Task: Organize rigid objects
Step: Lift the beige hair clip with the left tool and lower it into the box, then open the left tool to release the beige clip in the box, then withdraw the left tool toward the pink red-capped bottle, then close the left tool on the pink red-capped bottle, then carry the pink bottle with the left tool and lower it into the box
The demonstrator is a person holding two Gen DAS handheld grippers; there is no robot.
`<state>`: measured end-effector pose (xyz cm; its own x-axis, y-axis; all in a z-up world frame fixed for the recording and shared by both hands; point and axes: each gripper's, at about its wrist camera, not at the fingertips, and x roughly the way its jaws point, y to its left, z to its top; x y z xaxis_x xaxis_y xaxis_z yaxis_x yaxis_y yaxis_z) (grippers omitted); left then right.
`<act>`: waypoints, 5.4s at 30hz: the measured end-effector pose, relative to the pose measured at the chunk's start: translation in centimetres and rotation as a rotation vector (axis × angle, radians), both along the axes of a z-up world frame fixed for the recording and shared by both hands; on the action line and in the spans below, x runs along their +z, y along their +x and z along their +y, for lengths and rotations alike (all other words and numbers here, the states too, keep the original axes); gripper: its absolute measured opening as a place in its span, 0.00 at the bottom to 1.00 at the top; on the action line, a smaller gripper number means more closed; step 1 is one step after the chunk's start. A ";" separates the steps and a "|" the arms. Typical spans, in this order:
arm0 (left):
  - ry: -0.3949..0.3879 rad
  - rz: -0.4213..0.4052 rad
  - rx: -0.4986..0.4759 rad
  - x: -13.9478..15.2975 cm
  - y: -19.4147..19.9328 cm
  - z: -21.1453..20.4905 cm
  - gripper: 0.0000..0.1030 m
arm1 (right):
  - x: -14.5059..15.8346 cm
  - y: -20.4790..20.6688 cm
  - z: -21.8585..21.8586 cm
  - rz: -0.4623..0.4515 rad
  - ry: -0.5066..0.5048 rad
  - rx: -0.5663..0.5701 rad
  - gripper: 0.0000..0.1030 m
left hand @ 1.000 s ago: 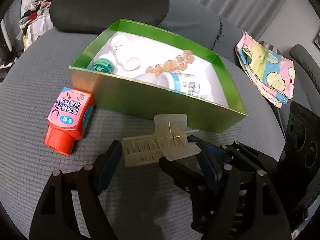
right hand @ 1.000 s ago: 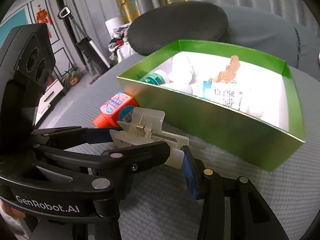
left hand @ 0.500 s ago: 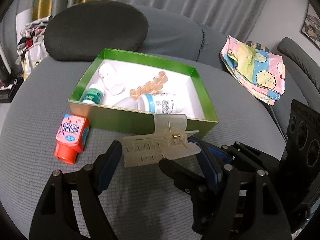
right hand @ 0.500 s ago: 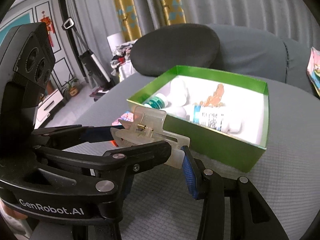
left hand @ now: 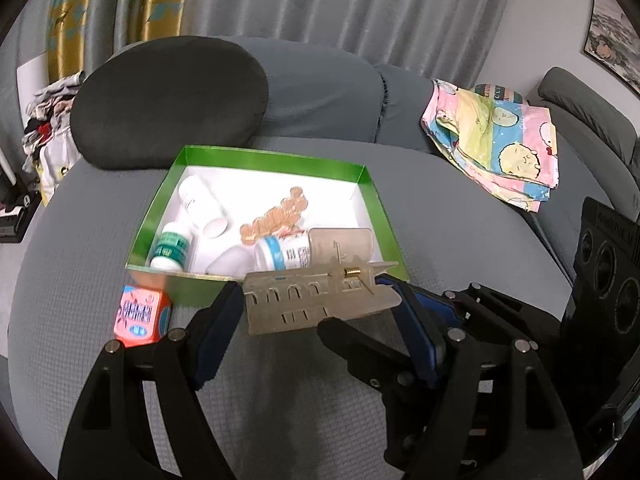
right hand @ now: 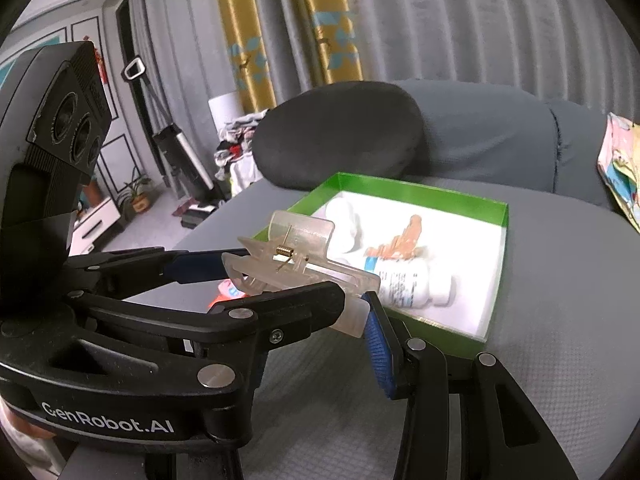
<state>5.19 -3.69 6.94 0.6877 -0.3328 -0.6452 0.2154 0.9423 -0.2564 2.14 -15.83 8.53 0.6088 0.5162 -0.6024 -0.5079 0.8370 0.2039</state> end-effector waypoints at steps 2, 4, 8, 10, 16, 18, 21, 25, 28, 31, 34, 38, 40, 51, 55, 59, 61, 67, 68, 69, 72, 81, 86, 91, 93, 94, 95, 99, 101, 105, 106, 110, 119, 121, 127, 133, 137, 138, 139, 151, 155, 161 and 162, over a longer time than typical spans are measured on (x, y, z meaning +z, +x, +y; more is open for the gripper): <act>0.001 -0.004 -0.006 0.2 0.5 -0.2 0.72 | 0.3 0.4 -0.2 -0.005 0.002 -0.008 0.45; 0.002 -0.006 -0.011 0.5 1.1 -0.3 0.72 | 0.4 0.8 -0.4 -0.008 0.005 -0.015 0.45; 0.005 -0.012 -0.017 0.7 2.1 -0.6 0.72 | 0.6 2.0 -0.8 -0.013 0.009 -0.027 0.45; 0.007 -0.013 -0.020 0.8 2.7 -0.7 0.72 | 0.6 2.5 -0.9 -0.015 0.010 -0.031 0.45; 0.012 -0.013 -0.026 0.9 4.3 -1.0 0.74 | 0.5 4.2 -1.0 -0.017 0.010 -0.043 0.45; 0.014 -0.013 -0.028 0.8 4.8 -1.1 0.74 | 0.5 4.8 -1.0 -0.015 0.011 -0.046 0.45; 0.016 -0.010 -0.030 0.7 5.4 -1.2 0.74 | 0.3 5.4 -1.1 -0.014 0.013 -0.050 0.45; 0.013 -0.004 -0.033 0.5 6.5 -1.2 0.74 | 0.0 6.3 -1.2 -0.009 0.013 -0.056 0.45; 0.012 0.005 -0.036 0.1 7.3 -1.3 0.75 | -0.4 6.8 -1.3 -0.004 0.015 -0.059 0.45; 0.009 0.016 -0.039 -0.3 8.0 -1.4 0.75 | -0.8 7.4 -1.4 0.005 0.016 -0.063 0.45; 0.008 0.029 -0.042 -0.9 8.7 -1.4 0.75 | -1.3 8.1 -1.4 0.016 0.014 -0.066 0.45; 0.007 0.047 -0.046 -1.6 9.5 -1.4 0.75 | -2.1 8.9 -1.5 0.032 0.012 -0.069 0.45; 0.007 0.056 -0.049 -2.0 9.9 -1.5 0.75 | -2.5 9.3 -1.5 0.041 0.010 -0.071 0.45; 0.003 0.090 -0.056 -3.3 11.7 -1.6 0.76 | -4.0 11.0 -1.1 0.073 -0.001 -0.080 0.45; 0.001 0.098 -0.055 -3.6 12.2 -1.6 0.76 | -4.4 11.5 -1.0 0.080 -0.004 -0.082 0.45; 0.000 0.109 -0.056 -4.0 12.6 -1.6 0.76 | -4.8 11.9 -0.9 0.090 -0.007 -0.084 0.45; -0.007 0.121 -0.058 -4.2 12.8 -1.5 0.76 | -4.9 11.9 -0.8 0.095 -0.011 -0.085 0.45; -0.047 0.171 -0.057 -5.0 13.5 -1.3 0.78 | -5.3 12.2 -0.6 0.112 -0.034 -0.098 0.45; -0.055 0.180 -0.055 -5.1 13.6 -1.3 0.78 | -5.3 12.3 -0.6 0.118 -0.034 -0.102 0.45; -0.057 0.185 -0.051 -5.1 13.5 -1.3 0.80 | -5.4 12.3 -0.6 0.120 -0.038 -0.108 0.49; -0.065 0.176 -0.031 -4.6 12.9 -0.9 0.90 | -5.0 11.9 -1.0 0.106 -0.054 -0.148 0.66; -0.057 0.079 0.008 -1.6 9.0 1.3 0.90 | -2.3 8.5 -2.4 0.060 -0.015 -0.160 0.66; -0.029 0.052 0.065 -0.7 6.1 4.2 0.90 | -1.6 6.1 -1.2 0.064 -0.002 -0.102 0.67; -0.015 0.069 0.114 -1.3 3.8 7.4 0.90 | -2.5 4.2 1.8 0.109 -0.007 -0.023 0.67; -0.009 0.089 0.130 -1.9 3.0 8.7 0.90 | -3.1 3.7 2.7 0.132 -0.004 0.001 0.67; -0.010 0.105 0.137 -2.3 2.8 9.3 0.90 | -3.4 3.5 3.3 0.143 -0.006 0.014 0.67; -0.016 0.123 0.146 -2.8 2.7 10.0 0.90 | -3.8 3.3 4.0 0.155 -0.007 0.032 0.67; -0.082 0.216 0.185 -5.1 2.2 13.4 0.90 | -5.4 2.8 6.4 0.207 0.004 0.078 0.67; -0.113 0.262 0.190 -6.2 2.3 14.2 0.90 | -6.3 3.0 7.9 0.232 0.006 0.104 0.67; -0.158 0.317 0.184 -7.9 3.0 15.1 0.90 | -7.6 3.5 10.0 0.276 0.018 0.142 0.67; -0.168 0.327 0.178 -8.3 3.3 15.1 0.90 | -8.1 3.9 10.7 0.291 0.026 0.153 0.67; -0.168 0.341 0.201 -9.6 4.5 15.1 0.90 | -9.6 5.1 12.9 0.337 0.045 0.176 0.67; -0.152 0.352 0.161 -10.9 5.9 14.1 0.77 | -11.8 6.7 16.0 0.369 0.065 0.187 0.67; -0.142 0.349 0.160 -10.9 6.0 13.8 0.76 | -11.9 6.6 16.0 0.368 0.073 0.190 0.64; -0.106 0.340 0.159 -10.7 5.5 12.9 0.59 | -11.4 6.0 15.9 0.347 0.067 0.201 0.58; -0.081 0.269 0.138 -7.9 3.5 11.6 0.59 | -8.9 3.7 15.1 0.251 0.056 0.211 0.58; -0.068 0.205 0.099 -4.9 3.2 9.8 0.59 | -6.3 2.9 13.1 0.182 0.065 0.187 0.58; -0.064 0.186 0.084 -4.0 3.4 9.0 0.59 | -5.4 3.0 12.3 0.165 0.071 0.173 0.58; -0.062 0.172 0.074 -3.4 3.6 8.5 0.59 | -4.9 3.0 11.7 0.155 0.075 0.164 0.58; -0.032 0.094 -0.035 0.4 9.0 1.7 0.63 | -0.6 7.5 4.0 0.091 0.098 0.027 0.58; 0.016 0.108 0.010 0.5 10.8 1.2 0.84 | -1.2 9.5 2.4 0.141 0.053 -0.058 0.58; 0.115 0.135 0.109 0.9 11.7 2.2 0.99 | -1.3 10.2 0.3 0.148 -0.061 -0.156 0.70; 0.127 0.164 0.115 0.6 11.8 2.4 0.99 | -1.1 10.0 0.0 0.151 -0.068 -0.165 0.70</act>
